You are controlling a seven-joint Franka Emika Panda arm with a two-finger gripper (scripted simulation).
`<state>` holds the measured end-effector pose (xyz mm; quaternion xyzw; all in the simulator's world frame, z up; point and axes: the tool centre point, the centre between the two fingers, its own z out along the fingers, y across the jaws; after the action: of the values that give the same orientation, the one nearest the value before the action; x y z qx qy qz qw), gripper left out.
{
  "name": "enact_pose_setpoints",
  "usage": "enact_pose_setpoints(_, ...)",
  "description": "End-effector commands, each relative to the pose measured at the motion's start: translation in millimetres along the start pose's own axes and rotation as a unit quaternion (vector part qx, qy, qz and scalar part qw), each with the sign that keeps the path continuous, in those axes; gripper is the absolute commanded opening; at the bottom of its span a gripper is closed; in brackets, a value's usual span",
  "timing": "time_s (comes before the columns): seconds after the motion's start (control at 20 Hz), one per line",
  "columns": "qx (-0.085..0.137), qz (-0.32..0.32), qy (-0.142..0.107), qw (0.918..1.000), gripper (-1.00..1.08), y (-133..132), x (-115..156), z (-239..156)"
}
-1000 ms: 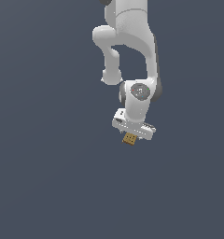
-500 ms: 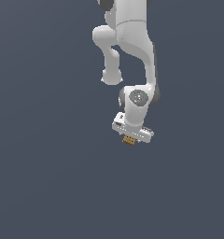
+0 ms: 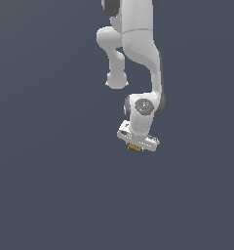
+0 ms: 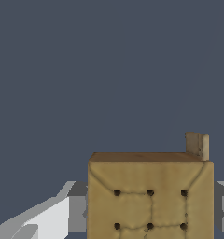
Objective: Pick up the object and move it to a goal position.
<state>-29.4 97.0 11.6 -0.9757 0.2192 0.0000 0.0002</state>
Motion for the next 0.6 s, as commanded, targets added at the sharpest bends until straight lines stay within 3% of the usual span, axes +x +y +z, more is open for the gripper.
enact_pose_setpoints(0.0,0.0,0.0,0.0,1.0,-1.0,0.5,0.4,0.8)
enact_pose_setpoints(0.55,0.0,0.0,0.0,1.0,-1.0,1.7,-1.9,-0.5)
